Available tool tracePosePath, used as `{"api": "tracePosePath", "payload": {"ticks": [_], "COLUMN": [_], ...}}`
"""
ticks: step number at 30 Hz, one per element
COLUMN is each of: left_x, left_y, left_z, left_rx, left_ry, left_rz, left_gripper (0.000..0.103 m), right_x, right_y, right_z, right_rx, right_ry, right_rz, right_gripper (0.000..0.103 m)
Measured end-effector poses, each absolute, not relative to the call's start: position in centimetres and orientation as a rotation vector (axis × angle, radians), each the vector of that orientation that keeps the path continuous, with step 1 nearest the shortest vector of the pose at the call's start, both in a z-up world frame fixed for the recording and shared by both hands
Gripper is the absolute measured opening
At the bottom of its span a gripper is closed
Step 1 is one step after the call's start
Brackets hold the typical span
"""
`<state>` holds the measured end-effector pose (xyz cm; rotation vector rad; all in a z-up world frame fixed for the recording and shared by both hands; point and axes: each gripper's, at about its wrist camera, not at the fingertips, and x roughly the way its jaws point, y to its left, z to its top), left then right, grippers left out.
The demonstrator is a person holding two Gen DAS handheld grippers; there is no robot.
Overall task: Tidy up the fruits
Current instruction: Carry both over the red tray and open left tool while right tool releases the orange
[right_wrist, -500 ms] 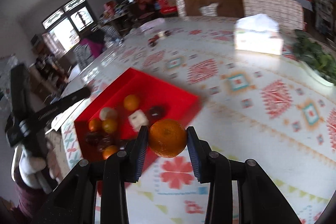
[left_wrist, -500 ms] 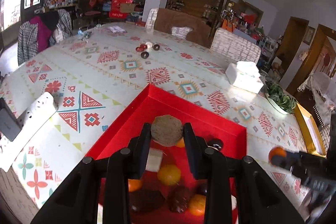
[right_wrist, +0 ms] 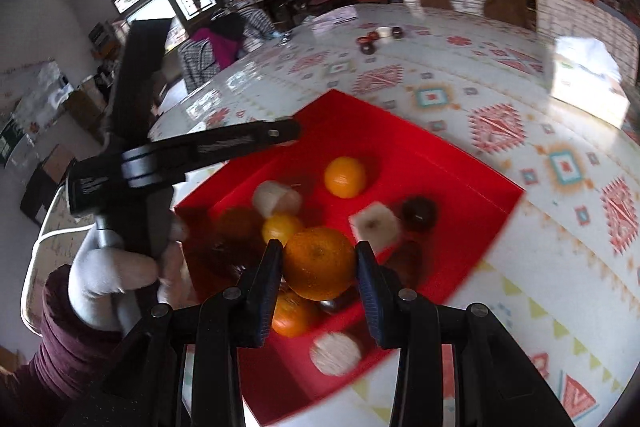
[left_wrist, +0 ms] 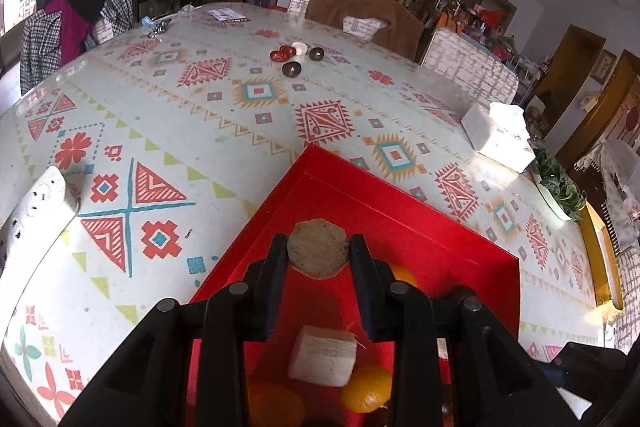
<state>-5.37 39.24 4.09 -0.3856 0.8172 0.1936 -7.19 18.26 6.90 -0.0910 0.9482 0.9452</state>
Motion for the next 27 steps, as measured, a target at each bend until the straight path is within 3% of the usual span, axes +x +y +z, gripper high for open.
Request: {"api": "tracePosePath", "payload": {"ticks": [24, 26, 27], "left_x": [-4.8, -4.8, -4.9], "left_y": [40.1, 40.1, 40.2], "left_z": [3.4, 3.5, 3.5], "left_rx": [-0.387, -0.387, -0.39], "left_ry": [0.822, 0.821, 0.819], "left_rz": [0.18, 0.18, 0.179], "left_gripper": [0.03, 0.032, 0.038], "right_x": [-6.5, -6.6, -6.5], "right_y": [21.5, 21.3, 21.2], "right_z": [5.0, 5.2, 5.3], "right_rx": [-0.147, -0.145, -0.142], "right_ry": [0.957, 0.951, 0.95], "right_rz": [0.908, 0.908, 0.907], "right_gripper": [0.041, 0.041, 0.041]}}
